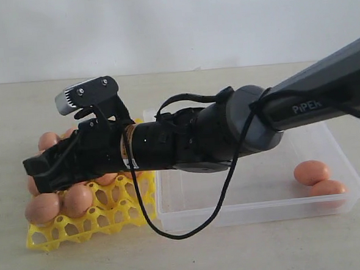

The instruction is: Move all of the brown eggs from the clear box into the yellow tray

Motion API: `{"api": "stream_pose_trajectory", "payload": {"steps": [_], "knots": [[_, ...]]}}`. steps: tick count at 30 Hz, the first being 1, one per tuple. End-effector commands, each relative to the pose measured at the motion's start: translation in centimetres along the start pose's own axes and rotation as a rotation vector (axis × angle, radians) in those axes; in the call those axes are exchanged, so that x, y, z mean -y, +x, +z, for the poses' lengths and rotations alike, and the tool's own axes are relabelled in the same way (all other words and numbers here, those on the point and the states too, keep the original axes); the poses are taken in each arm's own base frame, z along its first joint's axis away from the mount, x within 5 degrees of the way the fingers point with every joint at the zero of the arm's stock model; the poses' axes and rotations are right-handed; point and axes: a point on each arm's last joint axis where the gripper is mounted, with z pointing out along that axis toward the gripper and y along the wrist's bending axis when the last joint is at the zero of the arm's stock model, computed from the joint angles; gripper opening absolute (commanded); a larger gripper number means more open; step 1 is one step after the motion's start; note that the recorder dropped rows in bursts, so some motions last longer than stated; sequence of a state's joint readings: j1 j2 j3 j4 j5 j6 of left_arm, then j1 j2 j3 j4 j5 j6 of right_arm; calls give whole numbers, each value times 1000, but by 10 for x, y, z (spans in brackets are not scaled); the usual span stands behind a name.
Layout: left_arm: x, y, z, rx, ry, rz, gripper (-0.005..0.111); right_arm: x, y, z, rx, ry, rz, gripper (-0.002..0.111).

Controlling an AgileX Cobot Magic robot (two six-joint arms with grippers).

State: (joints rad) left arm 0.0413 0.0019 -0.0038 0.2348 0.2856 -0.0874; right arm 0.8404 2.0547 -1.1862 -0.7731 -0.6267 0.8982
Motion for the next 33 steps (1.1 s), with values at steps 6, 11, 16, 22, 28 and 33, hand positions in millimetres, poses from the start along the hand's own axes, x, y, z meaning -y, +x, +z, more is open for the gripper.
{"api": "stream_pose_trajectory", "payload": {"steps": [6, 11, 16, 22, 28, 33], "knots": [[1, 1, 0, 1, 6, -3, 22, -19, -8, 12, -253, 260, -222, 1], [1, 1, 0, 1, 6, -3, 22, -31, -38, 21, -178, 256, -281, 1], [1, 1, 0, 1, 6, -3, 22, -33, -46, 22, -191, 270, -456, 1], [1, 1, 0, 1, 6, -3, 22, -31, -34, 15, -492, 586, -790, 1], [1, 1, 0, 1, 6, -3, 22, -59, -59, 20, -577, 330, -559, 0], [1, 1, 0, 1, 6, -3, 22, -71, -83, 24, -630, -81, -405, 0]]}}
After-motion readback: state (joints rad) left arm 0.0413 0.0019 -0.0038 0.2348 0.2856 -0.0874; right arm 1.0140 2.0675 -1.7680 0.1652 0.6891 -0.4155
